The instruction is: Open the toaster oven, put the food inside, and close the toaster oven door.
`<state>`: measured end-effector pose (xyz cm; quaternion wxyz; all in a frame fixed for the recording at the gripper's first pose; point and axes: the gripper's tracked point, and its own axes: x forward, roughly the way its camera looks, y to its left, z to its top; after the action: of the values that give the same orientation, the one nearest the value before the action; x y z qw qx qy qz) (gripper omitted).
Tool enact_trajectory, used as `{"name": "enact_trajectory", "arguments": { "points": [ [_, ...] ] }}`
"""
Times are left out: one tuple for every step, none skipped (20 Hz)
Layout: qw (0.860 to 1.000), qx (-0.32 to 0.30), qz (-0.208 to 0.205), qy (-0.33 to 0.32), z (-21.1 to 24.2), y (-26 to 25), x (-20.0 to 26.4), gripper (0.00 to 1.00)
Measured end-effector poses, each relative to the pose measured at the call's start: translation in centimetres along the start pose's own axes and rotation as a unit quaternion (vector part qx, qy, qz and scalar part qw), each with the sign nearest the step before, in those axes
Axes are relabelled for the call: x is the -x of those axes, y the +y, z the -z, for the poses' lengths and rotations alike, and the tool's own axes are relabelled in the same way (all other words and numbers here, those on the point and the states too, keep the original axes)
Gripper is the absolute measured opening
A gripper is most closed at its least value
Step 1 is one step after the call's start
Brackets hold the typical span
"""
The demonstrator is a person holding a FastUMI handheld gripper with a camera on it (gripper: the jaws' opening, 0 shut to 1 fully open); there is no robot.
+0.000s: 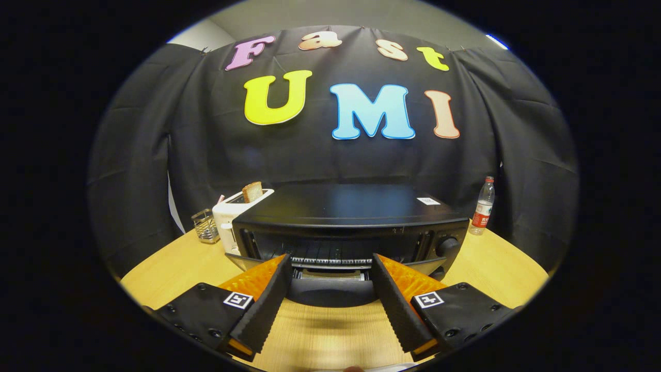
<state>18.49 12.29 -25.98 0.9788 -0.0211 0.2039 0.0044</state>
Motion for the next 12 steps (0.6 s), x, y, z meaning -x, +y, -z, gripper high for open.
{"name": "enact_trajectory", "arguments": {
  "points": [
    [1.000, -0.002, 0.000, 0.003, 0.3, 0.0, 0.5, 0.98],
    [1.000, -0.002, -0.001, 0.007, 0.8, 0.2, 0.9, 0.98],
    [1.000, -0.001, -0.001, 0.011, 1.2, 0.3, 1.2, 0.98],
    [1.000, -0.001, -0.001, 0.013, 1.6, 0.3, 1.5, 0.98],
    [1.000, -0.003, 0.000, 0.018, 2.0, 0.3, 1.9, 0.98],
    [1.000, -0.006, 0.000, 0.022, 2.6, 0.3, 2.2, 0.98],
    [1.000, -0.008, 0.001, 0.028, 3.1, 0.4, 2.6, 0.98],
    [0.999, -0.011, 0.002, 0.033, 3.6, 0.3, 2.8, 0.98],
    [0.999, -0.015, 0.002, 0.040, 4.2, 0.3, 3.1, 0.98],
    [0.999, -0.016, 0.002, 0.046, 4.9, 0.4, 3.4, 0.98],
    [0.998, -0.019, 0.001, 0.053, 5.5, 0.5, 3.7, 0.98],
    [0.998, -0.020, 0.001, 0.058, 5.9, 0.5, 3.8, 0.98]
  ]
}}
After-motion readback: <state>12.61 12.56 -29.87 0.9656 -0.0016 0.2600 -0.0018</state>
